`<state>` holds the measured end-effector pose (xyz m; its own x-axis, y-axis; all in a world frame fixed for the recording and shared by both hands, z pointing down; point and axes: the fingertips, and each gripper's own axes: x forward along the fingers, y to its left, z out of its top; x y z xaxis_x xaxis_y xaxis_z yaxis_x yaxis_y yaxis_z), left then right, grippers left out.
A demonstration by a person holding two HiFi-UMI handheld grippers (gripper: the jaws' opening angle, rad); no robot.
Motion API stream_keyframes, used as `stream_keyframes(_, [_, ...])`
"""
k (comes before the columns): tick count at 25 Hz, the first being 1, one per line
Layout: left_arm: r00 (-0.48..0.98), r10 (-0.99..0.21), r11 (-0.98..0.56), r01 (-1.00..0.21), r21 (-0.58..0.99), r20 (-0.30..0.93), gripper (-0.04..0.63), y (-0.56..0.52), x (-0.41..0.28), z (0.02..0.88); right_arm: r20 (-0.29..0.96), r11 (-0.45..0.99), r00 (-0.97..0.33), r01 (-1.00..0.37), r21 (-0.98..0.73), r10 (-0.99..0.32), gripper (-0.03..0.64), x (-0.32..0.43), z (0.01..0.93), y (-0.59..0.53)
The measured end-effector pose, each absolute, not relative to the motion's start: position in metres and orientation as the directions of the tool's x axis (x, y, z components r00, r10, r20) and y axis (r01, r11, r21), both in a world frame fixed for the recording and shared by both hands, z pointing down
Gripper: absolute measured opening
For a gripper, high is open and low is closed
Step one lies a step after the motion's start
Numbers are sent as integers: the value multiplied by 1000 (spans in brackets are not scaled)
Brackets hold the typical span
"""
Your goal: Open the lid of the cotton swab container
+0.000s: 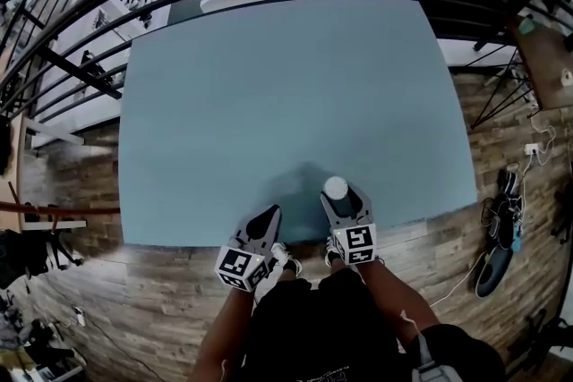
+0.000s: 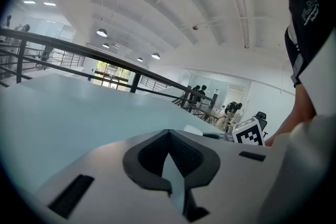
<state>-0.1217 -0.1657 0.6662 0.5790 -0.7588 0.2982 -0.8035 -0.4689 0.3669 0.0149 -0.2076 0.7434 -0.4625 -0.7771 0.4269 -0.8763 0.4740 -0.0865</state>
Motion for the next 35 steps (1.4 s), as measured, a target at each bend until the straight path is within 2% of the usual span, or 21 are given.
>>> stream_keyframes(7, [585,-760,-494,-803,335,283,3,-168,-120,651,381,560,-551,-822,-99,-742,253,1,708,-208])
stream_keyframes(15, [633,-749,-592,-773,230,199,3,-176,-100,601,336,690,-666,-721,-62,-666,253,-20,640,-194])
stream_keyframes(20, [657,-737,-635,-753,171,156,3,-178,-94,570,317,700,-662,-714,8,-679,253,-22,613,-191])
stream_keyframes(28, [668,-720,-690,-719,-86,189,3,-179,-95,547,275,697,-672,-717,-7,-688,253,-32,587,-189])
stream_keyframes(35, [674,-714,-700,-688,-192,189,3,-189,-96,541,316,782,-759,-619,-77,-570,252,-44,590,-190])
